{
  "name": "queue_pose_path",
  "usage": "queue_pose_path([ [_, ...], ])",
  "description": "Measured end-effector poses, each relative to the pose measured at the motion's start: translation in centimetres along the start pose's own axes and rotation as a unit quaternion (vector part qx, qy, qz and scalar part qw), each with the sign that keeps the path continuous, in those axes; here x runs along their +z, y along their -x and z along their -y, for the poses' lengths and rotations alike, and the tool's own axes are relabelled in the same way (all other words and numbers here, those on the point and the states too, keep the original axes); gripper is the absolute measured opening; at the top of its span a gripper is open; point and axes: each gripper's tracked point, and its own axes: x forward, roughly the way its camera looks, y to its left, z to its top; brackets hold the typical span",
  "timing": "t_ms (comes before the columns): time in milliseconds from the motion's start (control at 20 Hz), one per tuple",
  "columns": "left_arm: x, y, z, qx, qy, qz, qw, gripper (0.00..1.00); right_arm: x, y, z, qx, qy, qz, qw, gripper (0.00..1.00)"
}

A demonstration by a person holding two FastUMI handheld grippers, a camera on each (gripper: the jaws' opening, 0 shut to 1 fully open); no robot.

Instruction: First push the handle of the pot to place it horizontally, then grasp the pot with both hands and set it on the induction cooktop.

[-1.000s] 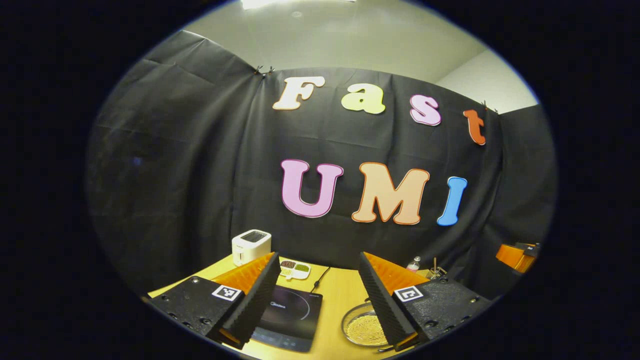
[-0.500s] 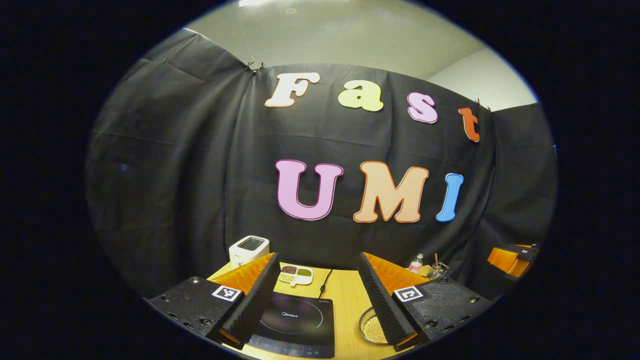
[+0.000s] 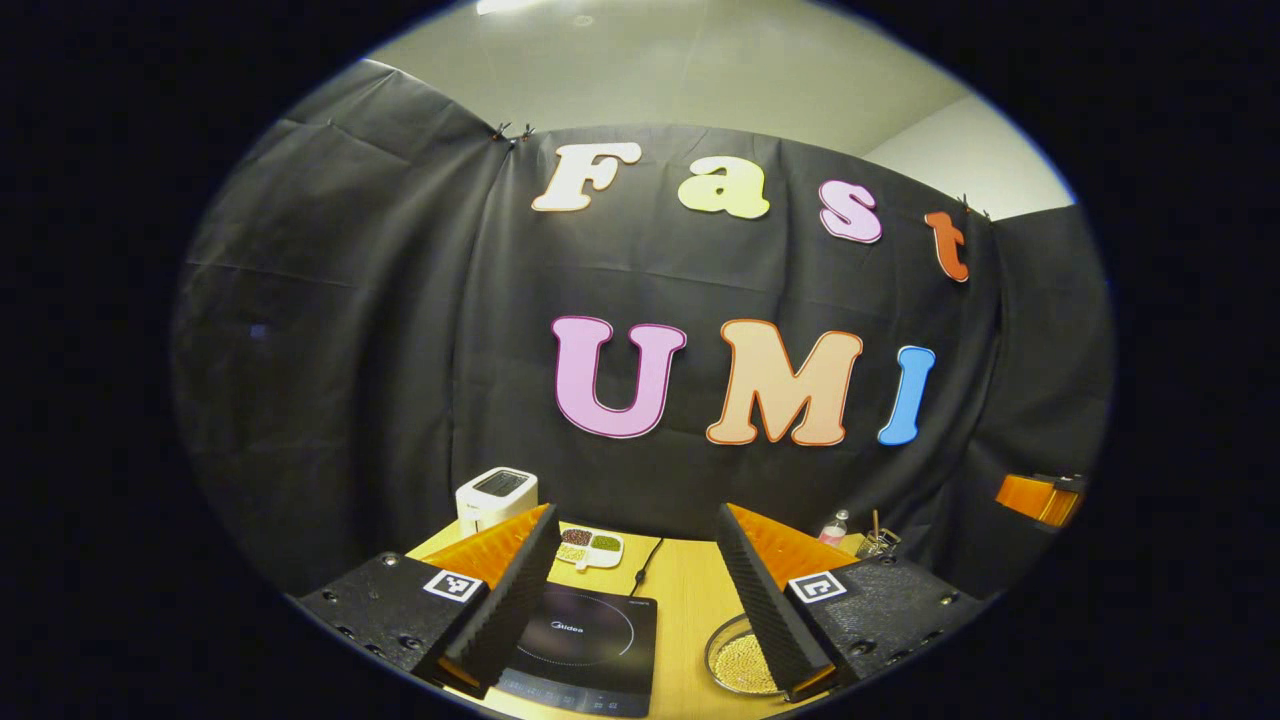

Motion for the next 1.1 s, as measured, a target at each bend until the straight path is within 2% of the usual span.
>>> queue_pose_path([
  [50, -0.1, -0.1, 0.2, -0.001, -0.001, -0.001, 1.0, 0.96, -0.1, 0.0, 0.1, 0.0, -0.002, -0.001, 1.0, 1.0],
  [150, -0.2, -0.4, 0.4, -0.004, -0.008, -0.003, 1.0, 0.92, -0.2, -0.2, 0.2, 0.001, -0.003, -0.003, 1.0, 0.99],
  [200, -0.3, -0.5, 0.4, -0.003, -0.012, -0.003, 1.0, 0.92, -0.2, -0.2, 0.2, 0.001, -0.003, -0.004, 1.0, 0.94],
  [250, -0.3, -0.5, 0.3, -0.004, -0.014, -0.002, 1.0, 0.92, -0.3, -0.2, 0.1, 0.002, -0.005, -0.004, 1.0, 1.0],
  [300, -0.3, -0.5, 0.4, -0.005, -0.015, -0.003, 1.0, 0.92, -0.3, -0.2, -0.1, 0.002, -0.005, -0.005, 1.0, 0.99],
  [350, -0.5, -0.6, 0.5, -0.008, -0.013, -0.004, 1.0, 0.92, -0.5, -0.2, 0.0, 0.002, -0.006, -0.005, 1.0, 0.87],
  [400, -0.5, -0.6, 0.5, -0.011, -0.012, -0.005, 1.0, 0.92, -0.5, -0.1, -0.2, 0.002, -0.008, -0.006, 1.0, 0.85],
  [450, -0.6, -0.6, 0.4, -0.013, -0.012, -0.007, 1.0, 0.92, -0.7, -0.2, -0.1, 0.0, -0.008, -0.008, 1.0, 0.78],
  [600, -0.6, -0.8, 0.4, -0.014, -0.013, -0.007, 1.0, 0.92, -1.2, -0.2, -0.5, -0.003, -0.006, -0.018, 1.0, 0.7],
  [750, -0.8, -0.9, 0.2, -0.014, -0.017, -0.008, 1.0, 0.92, -1.8, -0.2, -0.7, -0.005, -0.021, -0.027, 0.999, 0.29],
  [850, -0.9, -0.7, -0.3, -0.013, -0.021, -0.009, 1.0, 0.95, -2.0, 0.0, -1.0, -0.006, -0.019, -0.028, 0.999, 0.29],
  [900, -0.9, -0.7, -0.4, -0.013, -0.023, -0.01, 1.0, 0.92, -2.5, 0.1, -1.1, -0.009, -0.009, -0.031, 0.999, 0.28],
  [950, -1.0, -0.6, -0.5, -0.014, -0.023, -0.012, 1.0, 0.92, -2.0, 0.2, -0.4, -0.027, -0.01, -0.022, 0.999, 0.27],
  [1050, -1.0, -0.4, -0.8, -0.015, -0.025, -0.013, 0.999, 0.92, -2.8, 0.4, -1.3, -0.014, -0.016, -0.033, 0.999, 0.17],
  [1100, -1.0, -0.4, -1.0, -0.015, -0.026, -0.014, 0.999, 0.92, -2.8, 0.5, -1.4, -0.016, -0.013, -0.032, 0.999, 0.05],
])
